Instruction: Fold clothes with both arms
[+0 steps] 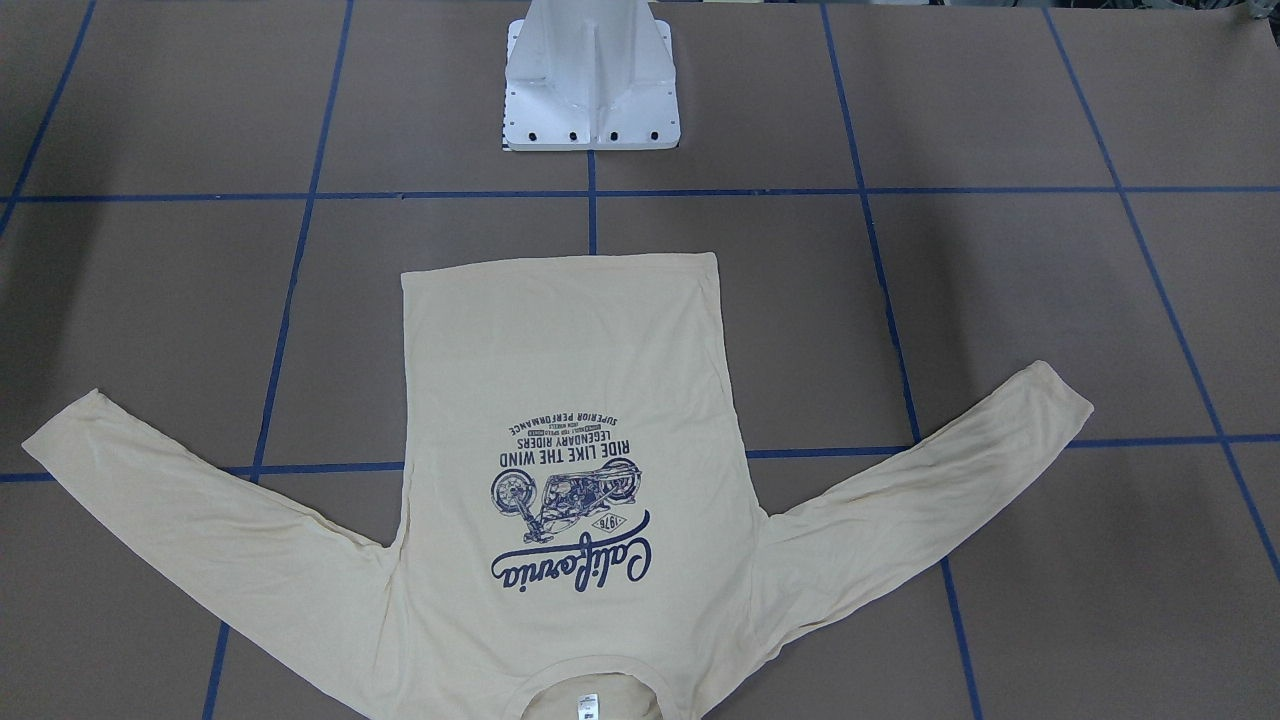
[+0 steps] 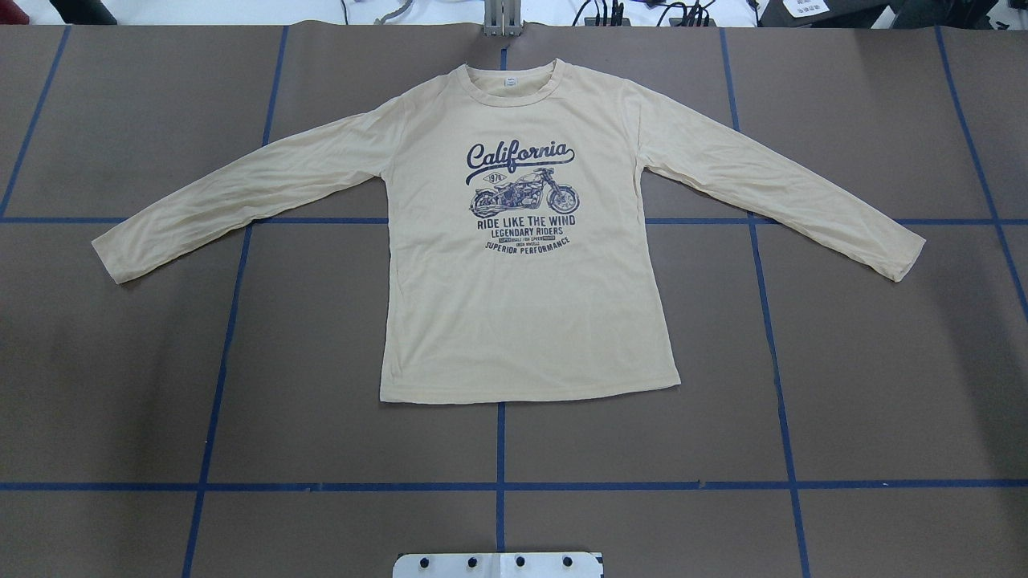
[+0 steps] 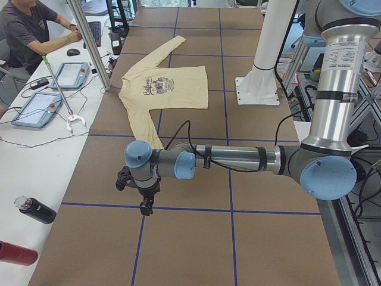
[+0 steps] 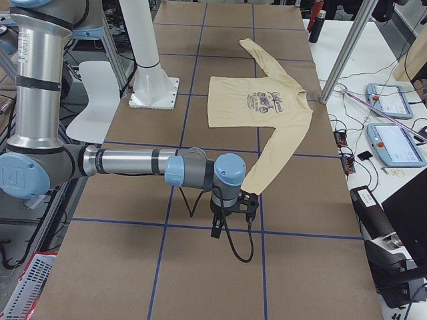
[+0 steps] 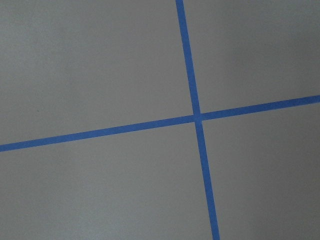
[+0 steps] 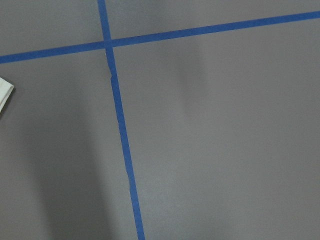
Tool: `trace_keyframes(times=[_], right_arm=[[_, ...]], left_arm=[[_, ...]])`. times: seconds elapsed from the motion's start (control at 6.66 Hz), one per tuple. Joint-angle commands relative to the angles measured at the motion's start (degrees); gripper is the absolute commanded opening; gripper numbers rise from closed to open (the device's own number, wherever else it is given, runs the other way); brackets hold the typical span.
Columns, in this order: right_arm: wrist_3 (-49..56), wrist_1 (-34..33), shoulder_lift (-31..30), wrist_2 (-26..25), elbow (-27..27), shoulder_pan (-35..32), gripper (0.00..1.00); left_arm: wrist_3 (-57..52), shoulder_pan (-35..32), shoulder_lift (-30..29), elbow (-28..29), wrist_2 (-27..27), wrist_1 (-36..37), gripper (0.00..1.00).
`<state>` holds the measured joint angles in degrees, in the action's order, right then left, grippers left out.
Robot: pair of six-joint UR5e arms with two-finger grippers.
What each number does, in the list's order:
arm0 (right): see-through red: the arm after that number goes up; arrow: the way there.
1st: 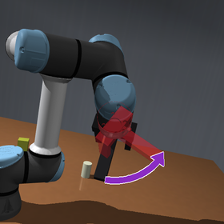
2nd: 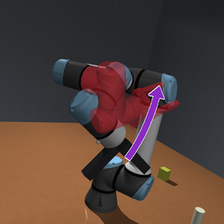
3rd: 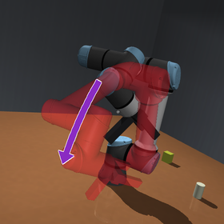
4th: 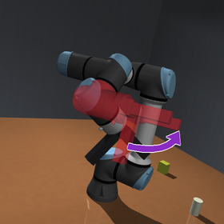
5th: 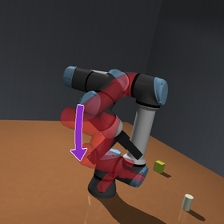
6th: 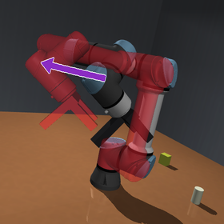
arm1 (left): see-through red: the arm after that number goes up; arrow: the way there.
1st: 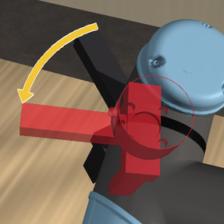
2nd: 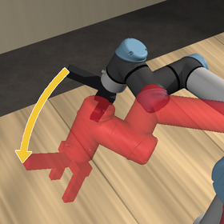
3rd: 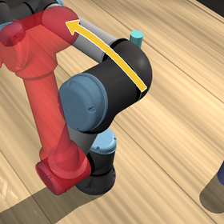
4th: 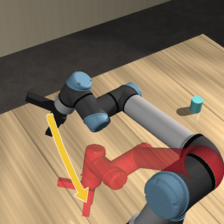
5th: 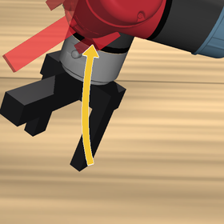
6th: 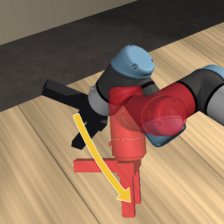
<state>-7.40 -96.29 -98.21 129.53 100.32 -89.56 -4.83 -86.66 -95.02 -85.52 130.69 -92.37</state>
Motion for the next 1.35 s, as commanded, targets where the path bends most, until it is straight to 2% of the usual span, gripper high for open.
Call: trace_keyframes(times=[0.0, 0.3, 0.6, 0.75, 0.9, 1.05, 1.2], right_arm=[[-0.2, 0.1, 0.1, -0.2, 0.2, 0.0, 1.0], [-0.5, 0.1, 0.6, 0.3, 0.0, 0.0, 1.0], [-0.6, 0.1, 6.8, 3.0, -0.1, 2.3, 1.0], [-0.7, 0.2, 9.5, 3.1, -0.2, 4.5, 1.0], [-0.9, 0.2, 12.8, 3.0, 0.5, 7.7, 1.0], [-2.7, 0.2, 15.9, 2.8, 0.1, 10.1, 1.0], [-4.4, 2.7, 16.3, 2.8, -0.6, 11.9, 1.0]], left_arm=[[0.0, 0.0, 0.1, 0.0, 0.0, 0.0, 0.99], [0.2, 0.1, -0.6, -0.4, -0.1, -0.1, 0.99], [0.9, 0.5, -9.2, -0.4, -0.2, 0.1, 0.99], [0.6, 0.5, -10.3, -1.0, 0.7, -1.0, 0.99], [0.8, 2.2, -12.1, 0.1, 1.5, -4.3, 0.99], [2.9, 3.6, -11.9, -1.3, 1.5, -7.4, 0.99], [6.8, 5.3, -11.8, -1.8, 1.6, -14.2, 0.99]])
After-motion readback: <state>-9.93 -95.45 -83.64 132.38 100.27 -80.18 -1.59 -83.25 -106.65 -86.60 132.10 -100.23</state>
